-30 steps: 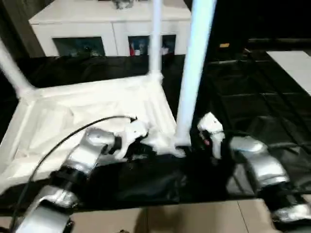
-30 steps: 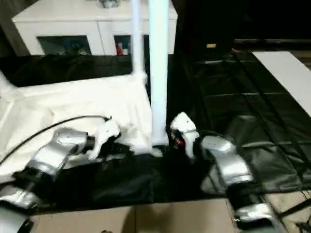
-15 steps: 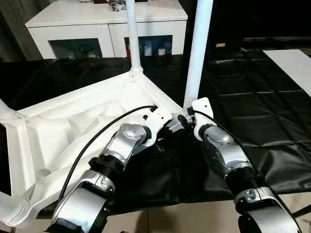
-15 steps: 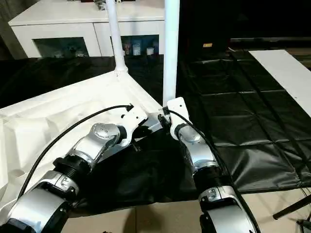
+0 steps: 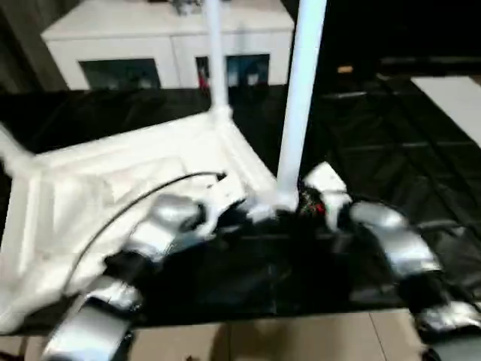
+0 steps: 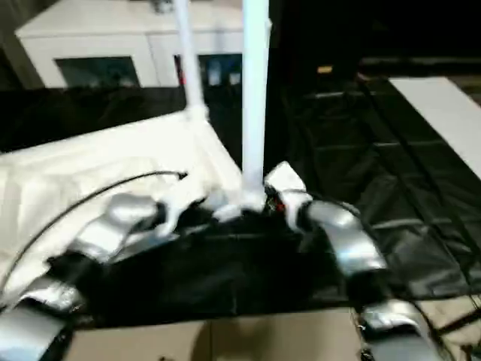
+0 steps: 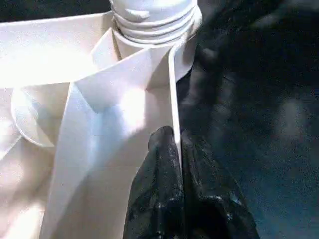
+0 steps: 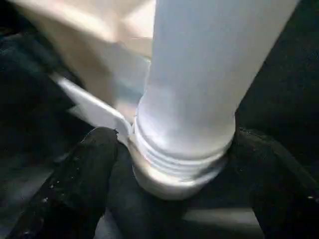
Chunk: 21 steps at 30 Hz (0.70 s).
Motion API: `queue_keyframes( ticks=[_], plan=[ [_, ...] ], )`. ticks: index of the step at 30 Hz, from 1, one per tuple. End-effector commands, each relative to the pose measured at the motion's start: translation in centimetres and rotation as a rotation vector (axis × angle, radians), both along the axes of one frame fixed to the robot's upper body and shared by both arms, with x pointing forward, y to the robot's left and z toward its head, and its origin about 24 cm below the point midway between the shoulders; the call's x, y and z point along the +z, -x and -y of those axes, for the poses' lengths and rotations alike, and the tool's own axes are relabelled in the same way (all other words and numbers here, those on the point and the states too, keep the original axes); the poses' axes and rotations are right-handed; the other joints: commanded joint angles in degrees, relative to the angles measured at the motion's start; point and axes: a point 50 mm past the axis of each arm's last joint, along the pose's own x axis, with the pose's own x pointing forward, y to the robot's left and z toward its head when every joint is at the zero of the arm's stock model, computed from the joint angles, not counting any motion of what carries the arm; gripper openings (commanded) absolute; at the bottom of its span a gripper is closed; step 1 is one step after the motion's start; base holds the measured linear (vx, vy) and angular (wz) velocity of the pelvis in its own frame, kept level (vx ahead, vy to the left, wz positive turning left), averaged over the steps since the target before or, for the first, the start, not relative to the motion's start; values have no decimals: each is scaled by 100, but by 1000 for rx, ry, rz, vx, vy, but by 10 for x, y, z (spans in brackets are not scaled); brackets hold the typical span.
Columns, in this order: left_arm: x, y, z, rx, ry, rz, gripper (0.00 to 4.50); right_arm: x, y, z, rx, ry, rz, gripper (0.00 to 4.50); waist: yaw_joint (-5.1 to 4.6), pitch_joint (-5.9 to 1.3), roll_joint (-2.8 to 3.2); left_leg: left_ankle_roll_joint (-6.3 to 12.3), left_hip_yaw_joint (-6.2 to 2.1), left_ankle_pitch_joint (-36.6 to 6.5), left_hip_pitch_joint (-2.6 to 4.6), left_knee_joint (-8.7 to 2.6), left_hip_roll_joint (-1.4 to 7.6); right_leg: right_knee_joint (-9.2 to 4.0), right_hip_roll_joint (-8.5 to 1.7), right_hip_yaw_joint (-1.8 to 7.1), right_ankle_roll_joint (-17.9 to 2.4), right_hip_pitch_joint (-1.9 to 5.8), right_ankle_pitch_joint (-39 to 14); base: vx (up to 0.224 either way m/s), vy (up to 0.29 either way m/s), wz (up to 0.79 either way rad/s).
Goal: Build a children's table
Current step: Rotate leg to tighten
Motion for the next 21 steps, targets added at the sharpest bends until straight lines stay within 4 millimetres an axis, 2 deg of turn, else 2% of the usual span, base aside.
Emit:
queue_keyframes(
  ticks=[1, 2, 7, 8, 12, 14, 15, 17, 19, 21],
  plan=[
    [-8, 20, 10, -161, 56, -95, 0, 9, 6, -5, 126, -20, 14, 376, 32, -343, -122, 626, -195, -833, 72, -381, 464, -379, -514, 300, -1501, 238, -513, 0, 0, 0],
    [-7, 21, 8, -174, 54, -99, 0, 10, 7, -4, 141, -17, 11, 376, 31, -326, -114, 578, -186, -933, 82, -397, 460, -401, -487, 300, -1482, 208, -707, 0, 0, 0],
    [-4, 23, -3, -195, 37, -94, 0, 13, 10, 0, 195, -7, 0, 376, 60, -307, -118, 335, -192, -1191, 120, -431, 459, -451, -486, 320, -1373, 171, -1186, 0, 0, 0],
    [-3, 23, -5, -191, 37, -92, 0, 13, 11, 0, 211, -3, -9, 376, 61, -313, -163, 329, -189, -1151, 112, -432, 452, -447, -485, 320, -1357, 184, -1158, 0, 0, 0],
    [-2, 23, -8, -186, 35, -93, 0, 10, 13, -1, 252, 20, -31, 376, 101, -338, -150, 422, -186, -832, 95, -403, 447, -401, -492, 318, -1379, 196, -798, 0, 0, 0],
    [-1, 23, -8, -183, 38, -93, 0, 10, 13, -1, 258, 20, -37, 343, 113, -344, -151, 509, -181, -712, 85, -388, 445, -379, -489, 310, -1423, 195, -591, 0, 0, 0],
    [-1, 23, -8, -181, 40, -93, 0, 10, 13, -2, 258, 17, -40, 343, 113, -344, -185, 527, -179, -704, 77, -388, 445, -376, -490, 308, -1428, 202, -590, 0, 0, 0],
    [-1, 24, -8, -180, 42, -94, 0, 10, 12, -2, 258, 15, -41, 340, 121, -342, -161, 540, -183, -694, 76, -384, 443, -380, -492, 303, -1420, 197, -657, 0, 0, 0],
    [-1, 24, -8, -181, 42, -95, 0, 10, 12, -2, 259, 16, -40, 306, 118, -338, -159, 519, -185, -744, 80, -388, 443, -392, -491, 302, -1400, 196, -762, 0, 0, 0],
    [-1, 24, -9, -181, 43, -96, 0, 11, 11, -1, 258, 15, -39, 298, 116, -337, -160, 493, -186, -776, 80, -392, 444, -397, -490, 303, -1387, 196, -813, 0, 0, 0]
  ],
)
